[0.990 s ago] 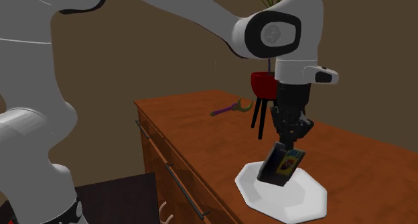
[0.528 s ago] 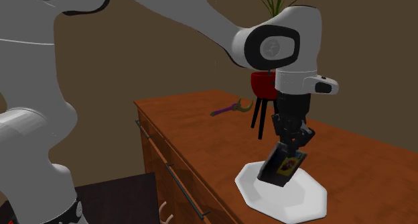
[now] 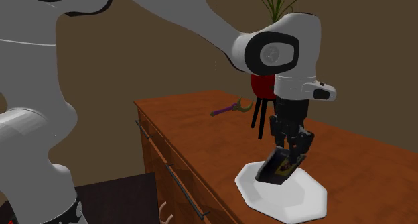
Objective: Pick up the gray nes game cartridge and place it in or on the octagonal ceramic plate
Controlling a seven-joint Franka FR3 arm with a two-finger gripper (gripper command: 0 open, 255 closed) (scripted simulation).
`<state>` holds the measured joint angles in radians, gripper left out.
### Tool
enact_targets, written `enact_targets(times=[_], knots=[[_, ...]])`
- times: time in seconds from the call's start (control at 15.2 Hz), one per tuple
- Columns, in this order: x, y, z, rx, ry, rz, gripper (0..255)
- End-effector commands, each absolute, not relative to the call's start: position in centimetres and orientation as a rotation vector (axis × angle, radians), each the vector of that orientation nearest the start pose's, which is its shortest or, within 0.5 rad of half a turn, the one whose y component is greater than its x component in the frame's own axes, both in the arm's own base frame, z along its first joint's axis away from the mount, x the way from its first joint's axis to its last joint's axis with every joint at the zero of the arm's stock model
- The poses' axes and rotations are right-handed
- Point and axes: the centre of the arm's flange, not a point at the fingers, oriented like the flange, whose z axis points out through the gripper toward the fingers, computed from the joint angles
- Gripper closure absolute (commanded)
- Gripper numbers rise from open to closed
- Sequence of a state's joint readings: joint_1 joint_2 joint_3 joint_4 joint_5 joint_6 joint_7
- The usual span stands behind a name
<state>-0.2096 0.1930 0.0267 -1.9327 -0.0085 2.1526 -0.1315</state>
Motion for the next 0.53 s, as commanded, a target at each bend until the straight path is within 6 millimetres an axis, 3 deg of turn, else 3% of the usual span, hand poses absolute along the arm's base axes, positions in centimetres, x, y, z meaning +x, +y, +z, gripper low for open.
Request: enact_targets(times=[0.0, 0.26, 0.46], knots=[[59.2, -11.2, 38.8, -3.146, 0.077, -0.031, 0], [59.1, -11.1, 38.8, -3.146, 0.077, -0.031, 0], [59.0, -11.0, 42.7, -3.146, 0.077, -0.031, 0]])
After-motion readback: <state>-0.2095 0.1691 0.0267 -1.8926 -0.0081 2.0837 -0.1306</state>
